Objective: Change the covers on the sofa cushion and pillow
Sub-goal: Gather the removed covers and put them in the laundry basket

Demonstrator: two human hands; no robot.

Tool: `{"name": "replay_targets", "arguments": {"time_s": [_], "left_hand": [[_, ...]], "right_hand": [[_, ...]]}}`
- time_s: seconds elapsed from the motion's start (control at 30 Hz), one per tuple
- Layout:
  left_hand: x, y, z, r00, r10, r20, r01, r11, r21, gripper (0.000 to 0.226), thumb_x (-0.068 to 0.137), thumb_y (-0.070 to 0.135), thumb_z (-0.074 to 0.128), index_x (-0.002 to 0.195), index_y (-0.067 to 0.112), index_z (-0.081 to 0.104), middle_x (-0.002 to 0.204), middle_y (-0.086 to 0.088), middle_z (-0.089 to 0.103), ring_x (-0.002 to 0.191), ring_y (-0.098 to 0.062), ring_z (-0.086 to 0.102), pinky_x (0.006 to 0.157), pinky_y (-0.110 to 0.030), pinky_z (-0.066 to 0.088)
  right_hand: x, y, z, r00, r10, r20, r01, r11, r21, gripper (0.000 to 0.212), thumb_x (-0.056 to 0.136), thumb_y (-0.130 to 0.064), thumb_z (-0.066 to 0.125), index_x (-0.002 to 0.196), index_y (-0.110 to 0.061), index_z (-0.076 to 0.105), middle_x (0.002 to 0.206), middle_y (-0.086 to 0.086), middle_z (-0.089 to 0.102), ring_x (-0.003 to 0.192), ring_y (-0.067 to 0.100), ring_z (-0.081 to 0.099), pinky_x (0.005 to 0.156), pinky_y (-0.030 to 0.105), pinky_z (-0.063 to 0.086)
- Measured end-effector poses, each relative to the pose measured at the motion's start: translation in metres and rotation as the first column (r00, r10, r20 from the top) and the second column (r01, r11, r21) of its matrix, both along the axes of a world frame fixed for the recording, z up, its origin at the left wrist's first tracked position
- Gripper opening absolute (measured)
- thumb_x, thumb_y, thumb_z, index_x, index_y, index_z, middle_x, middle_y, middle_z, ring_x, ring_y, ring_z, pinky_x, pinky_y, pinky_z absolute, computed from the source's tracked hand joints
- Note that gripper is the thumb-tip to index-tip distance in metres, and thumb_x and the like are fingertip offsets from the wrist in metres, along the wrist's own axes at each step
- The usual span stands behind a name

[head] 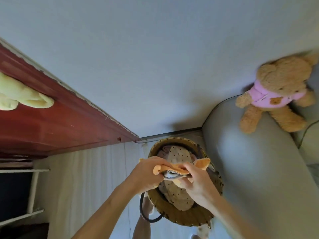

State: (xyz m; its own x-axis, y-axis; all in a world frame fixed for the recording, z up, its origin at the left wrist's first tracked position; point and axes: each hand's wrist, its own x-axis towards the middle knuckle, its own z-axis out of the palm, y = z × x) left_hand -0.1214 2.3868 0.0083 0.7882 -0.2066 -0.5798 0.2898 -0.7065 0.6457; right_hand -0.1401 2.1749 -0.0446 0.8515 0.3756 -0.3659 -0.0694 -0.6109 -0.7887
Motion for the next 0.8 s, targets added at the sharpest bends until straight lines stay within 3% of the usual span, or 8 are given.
{"name": "replay_targets", "arguments": {"time_s": [0.07, 0.13, 0.23, 0.4, 0.47, 0.57, 0.7, 0.8], "left_hand": [[-0.010, 0.002, -0.007, 0.972, 0.225, -0.074, -0.233, 0.964, -0.127, 0.048, 0.072, 0.021, 0.067, 0.107, 0.053, 0.062, 0.113, 0.026, 0.061, 0.107, -0.005, 0.056, 0.094, -0.032, 0.050], [-0.016, 0.012, -0.023, 0.849, 0.520, -0.097, -0.528, 0.821, -0.217, 0.047, 0.071, 0.021, 0.064, 0.109, 0.049, 0.063, 0.116, 0.019, 0.063, 0.108, -0.007, 0.059, 0.095, -0.037, 0.050], [-0.027, 0.025, -0.062, 0.691, 0.721, -0.053, -0.723, 0.688, -0.063, 0.032, 0.093, 0.023, 0.061, 0.121, 0.037, 0.057, 0.126, 0.004, 0.060, 0.114, -0.016, 0.057, 0.086, -0.030, 0.047], [-0.052, 0.034, -0.166, 0.856, 0.512, -0.064, -0.459, 0.813, 0.358, 0.054, 0.098, 0.044, 0.046, 0.148, 0.029, 0.033, 0.150, -0.003, 0.041, 0.132, -0.026, 0.045, 0.103, -0.041, 0.043], [-0.056, 0.033, -0.206, 0.912, 0.401, -0.088, -0.328, 0.842, 0.429, 0.061, 0.098, 0.050, 0.040, 0.153, 0.031, 0.021, 0.160, -0.004, 0.025, 0.142, -0.029, 0.031, 0.113, -0.046, 0.033], [-0.064, 0.030, -0.245, 0.944, 0.328, -0.030, -0.275, 0.835, 0.476, 0.065, 0.099, 0.052, 0.036, 0.156, 0.036, 0.008, 0.165, 0.000, 0.001, 0.150, -0.029, 0.011, 0.119, -0.049, 0.018], [-0.073, 0.031, -0.286, 0.952, 0.293, 0.092, -0.304, 0.850, 0.430, 0.066, 0.099, 0.056, 0.030, 0.156, 0.035, 0.004, 0.165, -0.001, 0.007, 0.147, -0.029, 0.023, 0.116, -0.050, 0.027], [-0.081, 0.030, -0.309, 0.963, 0.193, 0.187, -0.257, 0.865, 0.431, 0.075, 0.098, 0.057, 0.037, 0.157, 0.025, 0.005, 0.163, -0.006, 0.019, 0.142, -0.030, 0.036, 0.112, -0.051, 0.036]], "right_hand": [[-0.011, -0.001, -0.006, 0.991, -0.135, -0.021, 0.135, 0.991, 0.004, 0.027, 0.095, -0.038, 0.060, 0.120, -0.034, 0.053, 0.110, -0.016, 0.066, 0.098, 0.002, 0.063, 0.088, 0.027, 0.056], [-0.018, -0.001, -0.011, 0.963, -0.259, -0.074, 0.262, 0.964, 0.045, 0.020, 0.096, -0.035, 0.060, 0.114, -0.032, 0.052, 0.104, -0.011, 0.067, 0.093, 0.005, 0.066, 0.082, 0.031, 0.058], [-0.021, 0.005, -0.024, 0.925, -0.335, -0.178, 0.352, 0.933, 0.075, 0.010, 0.096, -0.032, 0.061, 0.101, -0.032, 0.052, 0.093, -0.007, 0.067, 0.084, 0.012, 0.068, 0.072, 0.036, 0.059], [0.004, 0.008, -0.081, 0.862, -0.502, -0.074, 0.479, 0.853, -0.207, 0.014, 0.100, -0.033, 0.051, 0.097, -0.019, 0.048, 0.078, -0.004, 0.059, 0.065, 0.010, 0.056, 0.052, 0.021, 0.043], [0.012, -0.001, -0.122, 0.861, -0.505, 0.065, 0.491, 0.789, -0.369, 0.020, 0.101, -0.031, 0.048, 0.099, -0.011, 0.049, 0.079, 0.002, 0.058, 0.065, 0.016, 0.054, 0.053, 0.028, 0.040], [0.007, -0.018, -0.173, 0.852, -0.463, 0.245, 0.521, 0.703, -0.485, 0.020, 0.099, -0.024, 0.042, 0.104, -0.005, 0.047, 0.093, 0.016, 0.058, 0.080, 0.038, 0.058, 0.060, 0.036, 0.040], [-0.030, -0.027, -0.190, 0.801, -0.338, 0.494, 0.580, 0.640, -0.504, 0.023, 0.089, -0.018, 0.047, 0.106, -0.003, 0.052, 0.090, 0.018, 0.056, 0.078, 0.041, 0.057, 0.060, 0.044, 0.050], [-0.053, -0.010, -0.207, 0.932, -0.149, 0.331, 0.322, 0.758, -0.567, 0.034, 0.081, -0.012, 0.068, 0.111, -0.014, 0.054, 0.097, 0.010, 0.059, 0.083, 0.031, 0.060, 0.064, 0.039, 0.054]]}}
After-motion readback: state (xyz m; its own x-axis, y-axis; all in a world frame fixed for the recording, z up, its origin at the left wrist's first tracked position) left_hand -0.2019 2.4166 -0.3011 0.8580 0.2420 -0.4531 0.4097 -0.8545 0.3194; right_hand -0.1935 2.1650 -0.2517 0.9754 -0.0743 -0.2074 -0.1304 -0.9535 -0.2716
